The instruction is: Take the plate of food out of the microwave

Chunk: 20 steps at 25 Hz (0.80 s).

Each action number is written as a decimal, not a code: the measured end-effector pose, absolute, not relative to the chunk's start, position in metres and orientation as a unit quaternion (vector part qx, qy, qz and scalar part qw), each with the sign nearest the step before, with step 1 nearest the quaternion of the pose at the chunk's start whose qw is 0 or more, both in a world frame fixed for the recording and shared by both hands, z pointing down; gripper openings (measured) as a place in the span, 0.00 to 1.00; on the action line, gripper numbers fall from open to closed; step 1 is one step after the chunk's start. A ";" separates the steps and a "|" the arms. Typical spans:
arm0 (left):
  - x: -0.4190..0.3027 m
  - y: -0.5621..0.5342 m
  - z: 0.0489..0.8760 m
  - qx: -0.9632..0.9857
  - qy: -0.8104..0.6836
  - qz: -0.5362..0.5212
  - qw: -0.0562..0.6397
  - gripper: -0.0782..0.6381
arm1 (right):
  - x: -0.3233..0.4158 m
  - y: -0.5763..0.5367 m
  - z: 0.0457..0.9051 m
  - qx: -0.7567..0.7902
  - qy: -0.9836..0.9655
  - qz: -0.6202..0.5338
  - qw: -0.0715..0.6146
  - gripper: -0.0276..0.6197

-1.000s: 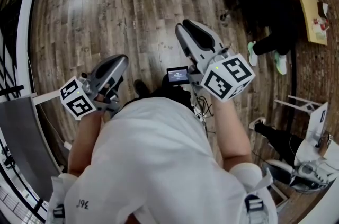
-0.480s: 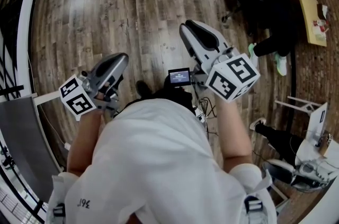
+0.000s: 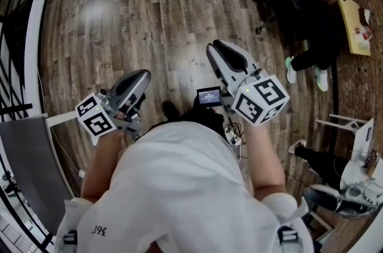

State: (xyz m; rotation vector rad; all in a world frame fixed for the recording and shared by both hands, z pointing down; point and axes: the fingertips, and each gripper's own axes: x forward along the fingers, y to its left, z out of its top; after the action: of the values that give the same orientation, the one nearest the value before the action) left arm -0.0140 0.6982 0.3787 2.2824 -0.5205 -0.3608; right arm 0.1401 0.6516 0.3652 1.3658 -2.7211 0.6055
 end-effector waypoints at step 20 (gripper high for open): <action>-0.063 0.615 0.399 0.876 -0.254 -0.136 0.386 0.17 | 0.113 0.567 0.395 0.449 -0.848 0.280 -0.017 0.15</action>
State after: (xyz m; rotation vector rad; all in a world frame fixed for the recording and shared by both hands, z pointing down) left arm -0.0627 0.6153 0.3992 2.2309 -0.6466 -0.3463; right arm 0.1131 0.5669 0.3947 1.4265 -2.6955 0.8881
